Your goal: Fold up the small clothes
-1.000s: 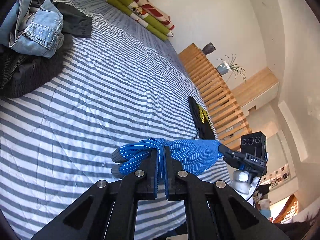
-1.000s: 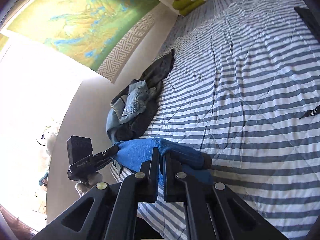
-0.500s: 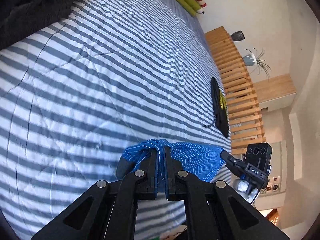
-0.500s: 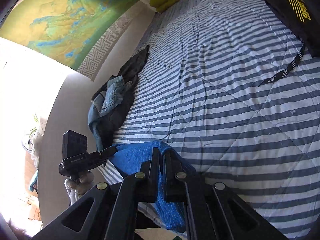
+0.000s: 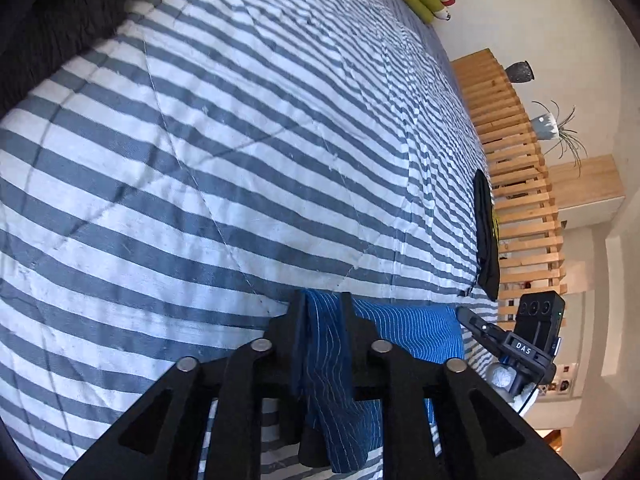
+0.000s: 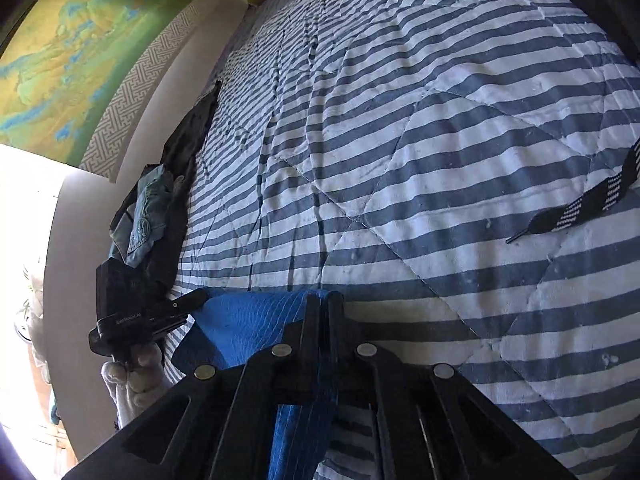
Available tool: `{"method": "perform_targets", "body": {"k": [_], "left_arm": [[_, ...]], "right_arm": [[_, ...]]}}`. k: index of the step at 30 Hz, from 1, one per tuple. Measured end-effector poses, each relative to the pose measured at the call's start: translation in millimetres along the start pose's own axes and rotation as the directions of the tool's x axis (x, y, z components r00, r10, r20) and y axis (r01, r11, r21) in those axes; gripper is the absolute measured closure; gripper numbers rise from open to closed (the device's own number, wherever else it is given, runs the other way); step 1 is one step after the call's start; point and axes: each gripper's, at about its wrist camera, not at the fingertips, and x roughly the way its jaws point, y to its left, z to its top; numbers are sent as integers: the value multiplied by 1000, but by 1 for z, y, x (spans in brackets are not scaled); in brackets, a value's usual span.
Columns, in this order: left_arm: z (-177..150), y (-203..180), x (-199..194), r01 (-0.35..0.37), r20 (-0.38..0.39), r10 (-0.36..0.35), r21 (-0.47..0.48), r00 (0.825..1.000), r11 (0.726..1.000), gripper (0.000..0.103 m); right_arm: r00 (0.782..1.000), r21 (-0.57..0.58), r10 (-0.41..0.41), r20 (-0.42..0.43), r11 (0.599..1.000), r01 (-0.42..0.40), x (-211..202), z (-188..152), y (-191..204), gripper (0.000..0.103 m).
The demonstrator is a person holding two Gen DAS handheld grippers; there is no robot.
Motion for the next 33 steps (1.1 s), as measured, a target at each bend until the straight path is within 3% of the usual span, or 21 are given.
{"method": "perform_targets", "body": {"k": [1, 5, 10, 12, 15, 16, 18, 19, 24, 28, 29, 33], "left_arm": [[0, -1, -9, -10, 25, 10, 10, 1000, 1000, 63], [-16, -20, -41, -26, 105, 17, 89, 994, 996, 65], [-48, -73, -21, -22, 42, 12, 263, 999, 965, 68], [-58, -79, -10, -30, 5, 30, 292, 1000, 956, 68], [-69, -66, 8, -112, -54, 135, 315, 989, 942, 68], [-73, -53, 8, -134, -72, 164, 309, 984, 942, 74], [-81, -35, -1, -123, -86, 152, 282, 985, 952, 87], [-82, -31, -10, -111, -78, 136, 270, 988, 956, 87], [-77, -69, -25, -116, 13, 119, 335, 993, 935, 86], [-80, -111, -1, -74, -17, 89, 407, 996, 910, 86], [-82, -120, 8, -65, -34, 88, 426, 996, 902, 86], [-84, -144, 47, -37, -101, 92, 451, 991, 892, 86]], "right_arm": [[1000, -12, -20, 21, 1000, 20, -8, -1, 1, 98], [993, -87, -34, 114, 995, 44, -48, -12, 17, 97], [991, -286, -77, 114, 952, 107, -42, -33, 67, 97], [994, -297, -78, 75, 950, 96, -24, -34, 76, 97], [994, -324, -109, 22, 940, 110, 5, -33, 81, 97], [989, -334, -145, 10, 932, 140, 14, -35, 79, 97], [981, -343, -190, -45, 925, 164, 28, -41, 68, 98], [979, -346, -195, -61, 924, 162, 30, -45, 64, 100], [995, -319, -101, 14, 942, 100, -13, -50, 68, 98], [994, -336, -85, 74, 936, 105, -45, -66, 80, 97], [992, -334, -91, 90, 935, 116, -51, -72, 79, 91], [987, -300, -109, 119, 943, 140, -67, -93, 62, 89]]}}
